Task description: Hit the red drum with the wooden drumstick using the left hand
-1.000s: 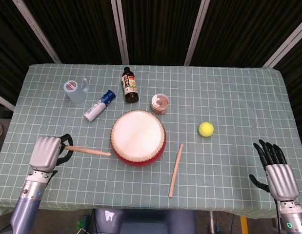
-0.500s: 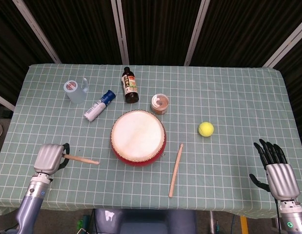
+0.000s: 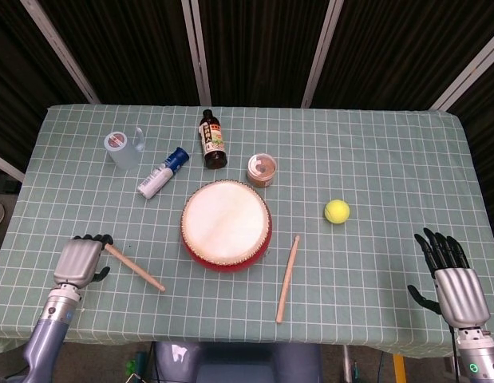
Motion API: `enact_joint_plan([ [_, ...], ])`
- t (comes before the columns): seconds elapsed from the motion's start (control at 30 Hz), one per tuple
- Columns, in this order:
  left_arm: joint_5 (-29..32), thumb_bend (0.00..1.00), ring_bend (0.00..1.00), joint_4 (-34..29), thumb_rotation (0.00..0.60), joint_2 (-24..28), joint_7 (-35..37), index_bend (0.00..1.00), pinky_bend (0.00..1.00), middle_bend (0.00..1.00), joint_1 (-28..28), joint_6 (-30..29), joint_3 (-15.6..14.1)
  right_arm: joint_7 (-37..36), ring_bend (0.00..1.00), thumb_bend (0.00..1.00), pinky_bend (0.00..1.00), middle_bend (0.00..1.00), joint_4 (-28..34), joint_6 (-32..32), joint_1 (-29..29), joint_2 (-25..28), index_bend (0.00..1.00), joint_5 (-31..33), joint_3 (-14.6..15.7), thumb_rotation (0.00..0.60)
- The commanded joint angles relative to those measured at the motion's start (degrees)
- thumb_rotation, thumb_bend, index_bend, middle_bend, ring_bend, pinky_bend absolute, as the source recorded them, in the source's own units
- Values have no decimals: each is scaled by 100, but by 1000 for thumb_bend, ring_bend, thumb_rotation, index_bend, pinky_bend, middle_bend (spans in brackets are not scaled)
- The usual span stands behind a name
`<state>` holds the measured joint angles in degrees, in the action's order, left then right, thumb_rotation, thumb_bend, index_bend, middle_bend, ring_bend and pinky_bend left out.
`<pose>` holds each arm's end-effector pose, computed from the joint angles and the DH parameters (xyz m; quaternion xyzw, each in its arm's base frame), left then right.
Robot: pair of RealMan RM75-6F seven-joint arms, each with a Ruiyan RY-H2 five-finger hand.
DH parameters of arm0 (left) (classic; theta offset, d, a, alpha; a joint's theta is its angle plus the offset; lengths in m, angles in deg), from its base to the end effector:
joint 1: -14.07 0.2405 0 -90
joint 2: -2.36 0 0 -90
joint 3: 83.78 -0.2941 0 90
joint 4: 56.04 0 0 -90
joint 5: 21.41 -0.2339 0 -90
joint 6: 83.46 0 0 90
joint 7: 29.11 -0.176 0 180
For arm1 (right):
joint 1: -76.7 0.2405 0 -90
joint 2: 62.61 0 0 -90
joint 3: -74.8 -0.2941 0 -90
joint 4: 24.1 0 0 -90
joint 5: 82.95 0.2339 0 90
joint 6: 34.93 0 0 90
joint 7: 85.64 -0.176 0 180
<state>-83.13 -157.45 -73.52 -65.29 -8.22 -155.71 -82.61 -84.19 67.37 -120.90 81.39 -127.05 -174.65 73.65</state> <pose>-0.2909 0.2853 0.0318 -0.6954 -0.3869 -0.2348 0.5582 -0.3436 -0.2092 0.1437 0.6321 -0.3599 0.3911 0.5639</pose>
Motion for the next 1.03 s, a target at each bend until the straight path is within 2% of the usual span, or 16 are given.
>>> enact_joint_plan([
  [0.03, 47, 191, 328, -134, 600, 123, 4, 281, 383, 340, 13, -23, 36, 0, 0, 264, 66, 0, 2, 1, 0, 1, 0, 2, -1, 600],
  [0.1, 32, 181, 307, -212, 600, 199, 36, 252, 369, 312, 22, -47, 54, 2, 0, 264, 66, 0, 4, 5, 0, 3, 0, 6, 0, 600],
  [0.27, -127, 140, 178, -531, 600, 498, 261, 156, 267, 187, 100, -146, 66, 5, 0, 264, 66, 0, 6, 22, 5, 12, 0, 16, 0, 600],
  [0.43, -761, 90, 64, -756, 600, 833, 724, 48, 155, 69, 318, -443, -60, 24, 0, 265, 66, 0, 4, 27, 6, 19, 0, 17, 1, 600],
  [0.53, -1392, 58, 22, -776, 600, 1029, 1164, 4, 109, 22, 572, -822, -222, 23, 0, 264, 66, 0, -7, 22, 5, 20, 0, 16, -2, 600],
  [0.63, -1967, 41, 0, -697, 600, 1176, 1601, 0, 61, 0, 885, -1296, -409, 41, 0, 264, 66, 0, -19, 6, 5, 18, 0, 3, -5, 600],
  [0.8, -2756, 22, 0, -158, 600, 1255, 2135, 0, 9, 0, 1433, -2077, -734, 75, 0, 265, 66, 0, -38, -34, -1, 7, 0, -31, -7, 600],
  [0.87, -2895, 21, 0, 17, 600, 1276, 2268, 0, 9, 0, 1592, -2270, -806, 85, 0, 265, 66, 0, -41, -35, 2, -2, 0, -40, -7, 600],
  [1.03, -2983, 22, 0, 275, 600, 1257, 2599, 0, 9, 0, 1776, -2536, -737, 111, 0, 264, 66, 0, -36, -5, 16, -9, 0, -42, -1, 600],
])
